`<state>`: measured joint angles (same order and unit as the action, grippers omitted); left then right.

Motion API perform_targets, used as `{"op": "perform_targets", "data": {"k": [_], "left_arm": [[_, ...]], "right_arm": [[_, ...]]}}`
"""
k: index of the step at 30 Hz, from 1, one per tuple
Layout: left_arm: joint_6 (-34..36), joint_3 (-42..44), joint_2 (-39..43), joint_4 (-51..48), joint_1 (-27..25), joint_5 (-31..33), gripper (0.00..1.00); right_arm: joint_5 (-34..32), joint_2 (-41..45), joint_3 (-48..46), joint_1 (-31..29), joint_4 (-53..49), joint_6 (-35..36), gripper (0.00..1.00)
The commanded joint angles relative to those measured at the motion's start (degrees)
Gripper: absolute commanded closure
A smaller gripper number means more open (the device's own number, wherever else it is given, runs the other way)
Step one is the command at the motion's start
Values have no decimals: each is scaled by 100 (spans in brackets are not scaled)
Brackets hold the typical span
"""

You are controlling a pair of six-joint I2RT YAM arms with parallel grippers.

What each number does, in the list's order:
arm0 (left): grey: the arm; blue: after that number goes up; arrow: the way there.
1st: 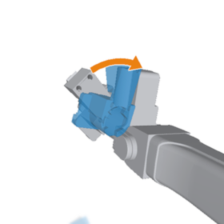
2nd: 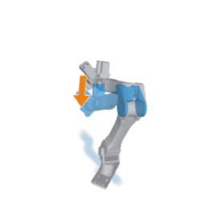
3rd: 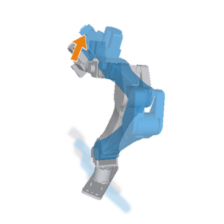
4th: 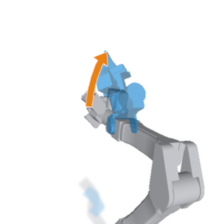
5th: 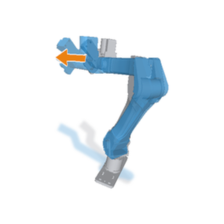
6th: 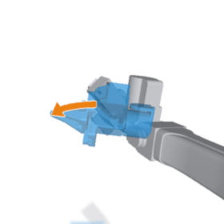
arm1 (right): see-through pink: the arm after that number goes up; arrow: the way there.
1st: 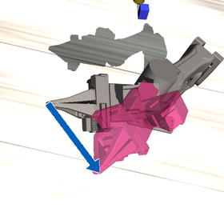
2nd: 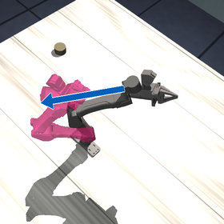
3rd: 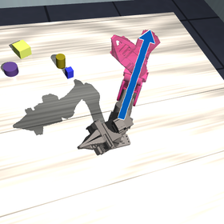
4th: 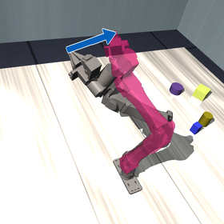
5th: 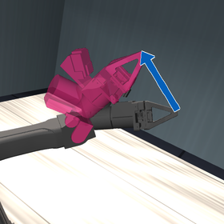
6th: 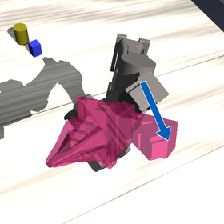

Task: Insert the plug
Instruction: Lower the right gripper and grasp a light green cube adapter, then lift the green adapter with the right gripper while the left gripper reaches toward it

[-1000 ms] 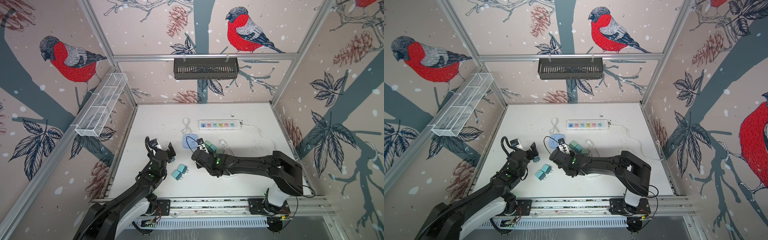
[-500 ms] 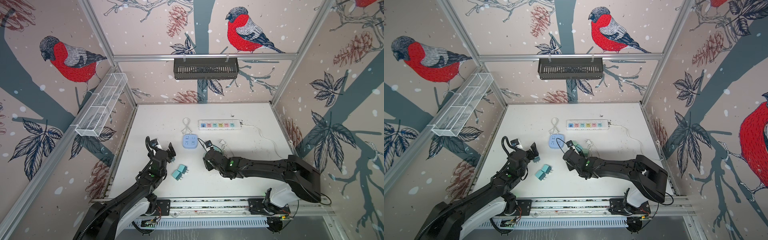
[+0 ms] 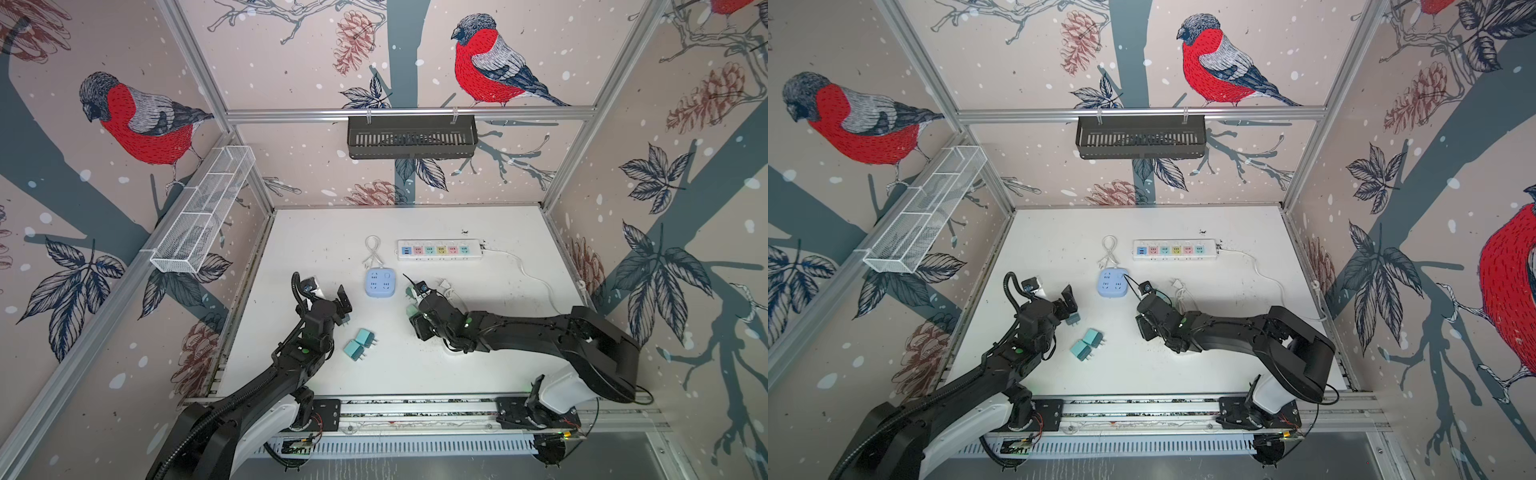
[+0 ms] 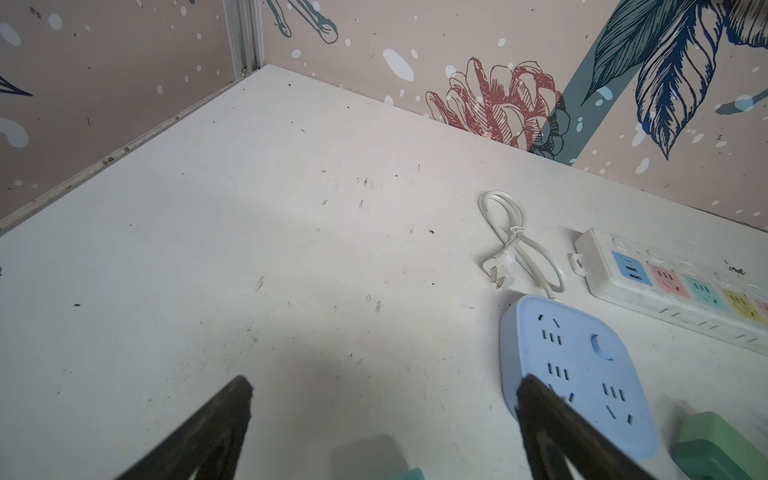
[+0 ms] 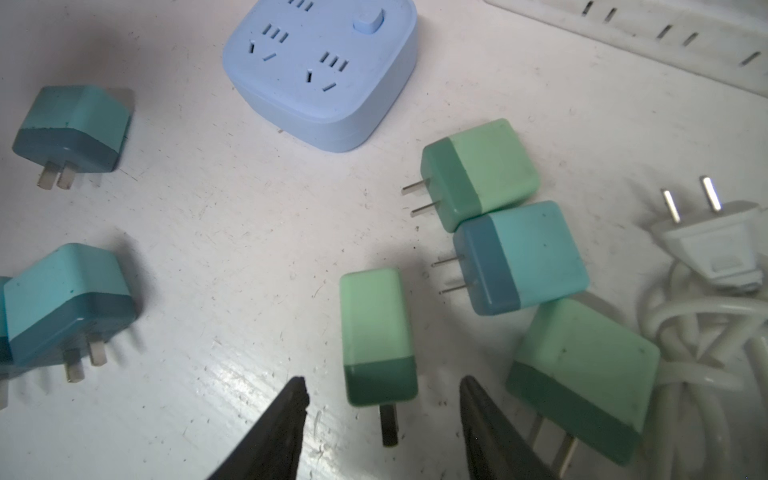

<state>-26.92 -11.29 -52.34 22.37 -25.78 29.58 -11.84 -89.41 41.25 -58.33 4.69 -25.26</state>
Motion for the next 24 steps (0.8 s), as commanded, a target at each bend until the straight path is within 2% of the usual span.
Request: {"op": "perform_targets", "data": {"k": [1,5,8,12,20,24], "left_arm": [[-8,-41,-5,105,3,-13,1],[-9,-41,-20,101,5,-14,1],[-7,-46,-17,101,5,-14,1],[-7,-40,-22,103,3,-23,2],[-2,-48,-22,101,8,-23,2],[2,-43,-22,113,5,-49,1]], "right_arm": [[145,-152,45,5,258,158,41],[236,-376,145,55,300,221,51],[278,-518,208,67,313,249,53],[300,-568,235,82,343,276,62],[371,-637,196,81,457,289,64],[386,-666,199,80,480,293,74]]}}
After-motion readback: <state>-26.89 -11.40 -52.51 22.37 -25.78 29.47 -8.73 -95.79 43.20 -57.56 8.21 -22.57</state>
